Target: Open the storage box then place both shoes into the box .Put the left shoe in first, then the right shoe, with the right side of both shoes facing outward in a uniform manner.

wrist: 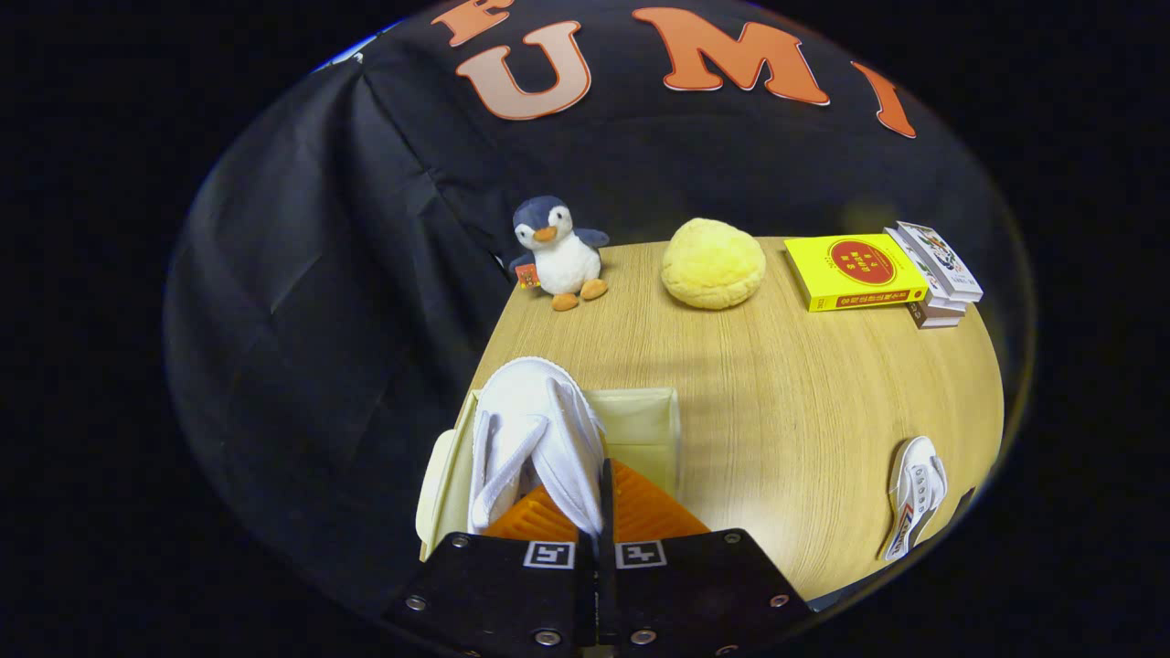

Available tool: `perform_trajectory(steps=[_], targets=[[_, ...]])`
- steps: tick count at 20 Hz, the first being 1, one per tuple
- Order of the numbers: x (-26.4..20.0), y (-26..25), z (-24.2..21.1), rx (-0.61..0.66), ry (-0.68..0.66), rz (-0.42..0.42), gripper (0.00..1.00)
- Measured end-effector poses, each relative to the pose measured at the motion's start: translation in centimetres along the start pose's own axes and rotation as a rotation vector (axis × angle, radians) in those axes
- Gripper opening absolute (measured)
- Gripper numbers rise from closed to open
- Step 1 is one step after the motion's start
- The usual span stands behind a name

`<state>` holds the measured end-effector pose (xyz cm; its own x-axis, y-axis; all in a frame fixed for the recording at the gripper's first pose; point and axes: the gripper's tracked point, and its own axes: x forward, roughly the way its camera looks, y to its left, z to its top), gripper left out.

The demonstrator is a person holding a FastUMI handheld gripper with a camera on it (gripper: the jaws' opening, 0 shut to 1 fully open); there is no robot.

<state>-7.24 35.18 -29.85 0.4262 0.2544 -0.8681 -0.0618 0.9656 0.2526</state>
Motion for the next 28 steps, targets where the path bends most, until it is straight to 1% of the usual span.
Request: perform_trajectory(steps=[2, 6, 10, 13, 17, 21, 24, 27, 28], targets=[[1.3, 0.5, -1.0, -0.004, 0.042, -0.030, 0.02], [2.8, 1.8, -0.8, 0.001, 0.042, -0.062, 0.02], [2.3, 2.8, -1.4, 0.008, 0.038, -0.080, 0.03], [2.0, 2.9, -2.3, 0.039, 0.045, -0.097, 0.02], [2.7, 3.3, -4.7, 0.055, 0.112, -0.095, 0.02], [4.5, 3.7, -5.5, 0.063, 0.139, -0.107, 0.03], [5.7, 3.9, -7.1, 0.119, 0.213, -0.126, 0.02], [6.4, 4.0, -8.6, 0.132, 0.295, -0.134, 0.03], [6.8, 4.1, -8.7, 0.140, 0.303, -0.129, 0.04]])
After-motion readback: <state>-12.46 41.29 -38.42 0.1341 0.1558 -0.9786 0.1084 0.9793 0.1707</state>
